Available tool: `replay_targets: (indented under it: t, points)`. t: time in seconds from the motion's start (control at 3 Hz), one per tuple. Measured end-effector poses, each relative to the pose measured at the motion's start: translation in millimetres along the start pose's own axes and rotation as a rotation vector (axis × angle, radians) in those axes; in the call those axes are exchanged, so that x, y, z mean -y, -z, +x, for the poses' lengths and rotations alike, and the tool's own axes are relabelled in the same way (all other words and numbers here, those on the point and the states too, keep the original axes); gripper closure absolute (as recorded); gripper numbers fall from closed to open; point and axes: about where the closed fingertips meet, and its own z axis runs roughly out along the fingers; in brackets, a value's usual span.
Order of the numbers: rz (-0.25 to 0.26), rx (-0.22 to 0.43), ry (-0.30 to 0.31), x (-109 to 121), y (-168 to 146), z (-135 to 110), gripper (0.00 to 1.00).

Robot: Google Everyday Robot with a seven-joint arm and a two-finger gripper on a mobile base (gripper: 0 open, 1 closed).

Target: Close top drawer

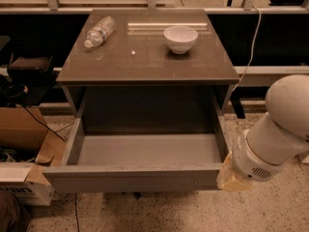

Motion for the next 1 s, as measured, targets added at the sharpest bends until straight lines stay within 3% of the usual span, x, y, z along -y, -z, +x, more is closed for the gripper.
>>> replay_targets:
  t: [0.67, 1.0]
  points:
    - [-0.059, 0.008, -0.059, 6, -56, -6, 1.00]
    - [-0.043, 0.032, -0.093, 45, -94, -22, 1.00]
